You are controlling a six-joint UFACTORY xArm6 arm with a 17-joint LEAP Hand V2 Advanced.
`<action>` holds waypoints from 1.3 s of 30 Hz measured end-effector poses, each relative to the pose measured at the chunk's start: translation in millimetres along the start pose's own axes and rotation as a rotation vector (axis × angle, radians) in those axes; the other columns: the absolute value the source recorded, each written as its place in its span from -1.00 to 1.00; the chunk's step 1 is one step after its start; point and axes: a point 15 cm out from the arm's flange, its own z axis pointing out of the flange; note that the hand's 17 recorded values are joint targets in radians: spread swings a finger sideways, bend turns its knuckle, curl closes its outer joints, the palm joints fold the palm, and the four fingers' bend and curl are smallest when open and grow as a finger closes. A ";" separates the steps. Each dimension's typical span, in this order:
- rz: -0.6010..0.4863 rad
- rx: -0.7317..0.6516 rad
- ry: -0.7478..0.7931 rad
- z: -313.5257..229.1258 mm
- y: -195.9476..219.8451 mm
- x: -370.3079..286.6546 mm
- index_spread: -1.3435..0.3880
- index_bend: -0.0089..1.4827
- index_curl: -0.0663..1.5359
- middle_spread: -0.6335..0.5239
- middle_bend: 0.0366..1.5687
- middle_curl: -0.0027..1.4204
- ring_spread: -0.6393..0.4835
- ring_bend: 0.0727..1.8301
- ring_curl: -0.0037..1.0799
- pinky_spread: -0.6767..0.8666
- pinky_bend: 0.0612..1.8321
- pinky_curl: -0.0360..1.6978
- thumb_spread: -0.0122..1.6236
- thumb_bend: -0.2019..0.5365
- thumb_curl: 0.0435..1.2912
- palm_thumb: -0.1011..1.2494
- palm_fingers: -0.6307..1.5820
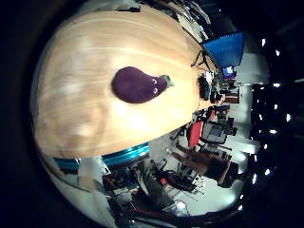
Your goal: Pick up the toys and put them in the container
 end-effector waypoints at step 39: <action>0.161 -0.106 -0.062 106.5 -21.0 136.6 -0.02 -0.77 -0.56 -0.36 -0.79 -0.51 -0.22 -0.45 -0.55 0.29 -0.47 -0.72 0.23 -0.53 -0.61 -0.43 -0.11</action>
